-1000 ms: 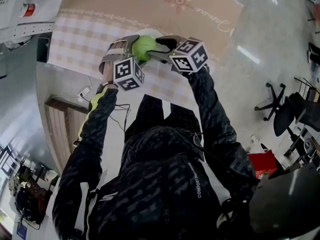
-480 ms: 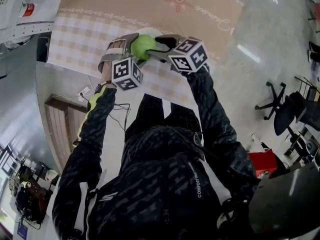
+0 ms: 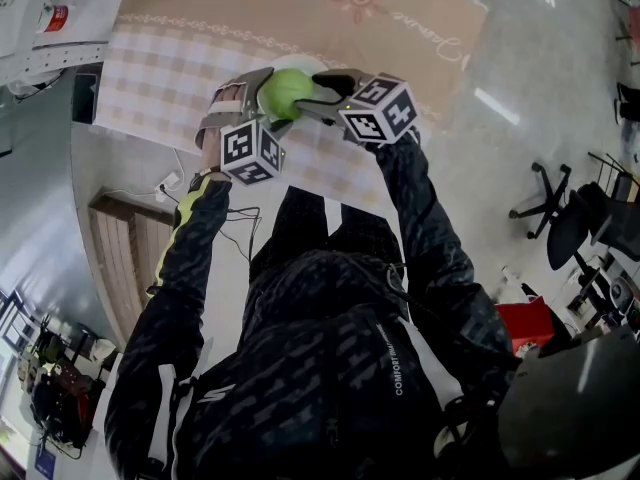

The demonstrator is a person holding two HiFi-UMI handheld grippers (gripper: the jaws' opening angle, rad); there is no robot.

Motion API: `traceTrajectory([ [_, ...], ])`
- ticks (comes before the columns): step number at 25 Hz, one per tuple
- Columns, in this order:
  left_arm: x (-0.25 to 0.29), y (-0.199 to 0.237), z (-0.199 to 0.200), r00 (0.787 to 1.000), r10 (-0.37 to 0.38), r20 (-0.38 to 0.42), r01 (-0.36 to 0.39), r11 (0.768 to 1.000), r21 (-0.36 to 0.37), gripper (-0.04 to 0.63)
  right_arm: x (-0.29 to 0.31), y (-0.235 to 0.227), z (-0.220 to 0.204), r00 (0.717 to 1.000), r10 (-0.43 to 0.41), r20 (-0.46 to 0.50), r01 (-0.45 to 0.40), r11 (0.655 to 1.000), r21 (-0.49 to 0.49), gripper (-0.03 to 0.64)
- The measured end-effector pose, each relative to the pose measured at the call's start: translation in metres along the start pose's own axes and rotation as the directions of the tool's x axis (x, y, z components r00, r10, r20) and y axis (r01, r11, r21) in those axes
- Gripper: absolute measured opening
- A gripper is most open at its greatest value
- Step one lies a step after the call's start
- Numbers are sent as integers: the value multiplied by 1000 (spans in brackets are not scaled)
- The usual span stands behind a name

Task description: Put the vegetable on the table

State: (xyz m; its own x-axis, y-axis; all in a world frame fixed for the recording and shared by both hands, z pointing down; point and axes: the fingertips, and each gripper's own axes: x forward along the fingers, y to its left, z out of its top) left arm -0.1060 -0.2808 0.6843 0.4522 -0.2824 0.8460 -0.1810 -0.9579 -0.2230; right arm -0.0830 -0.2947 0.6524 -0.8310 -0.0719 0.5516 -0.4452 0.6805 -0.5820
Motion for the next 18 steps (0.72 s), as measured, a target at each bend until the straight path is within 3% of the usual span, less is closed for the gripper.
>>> traceTrajectory([
  [18, -16, 10, 2, 996, 51, 70, -43, 993, -110, 465, 3, -3, -5, 999, -45, -27, 44, 998, -38, 266],
])
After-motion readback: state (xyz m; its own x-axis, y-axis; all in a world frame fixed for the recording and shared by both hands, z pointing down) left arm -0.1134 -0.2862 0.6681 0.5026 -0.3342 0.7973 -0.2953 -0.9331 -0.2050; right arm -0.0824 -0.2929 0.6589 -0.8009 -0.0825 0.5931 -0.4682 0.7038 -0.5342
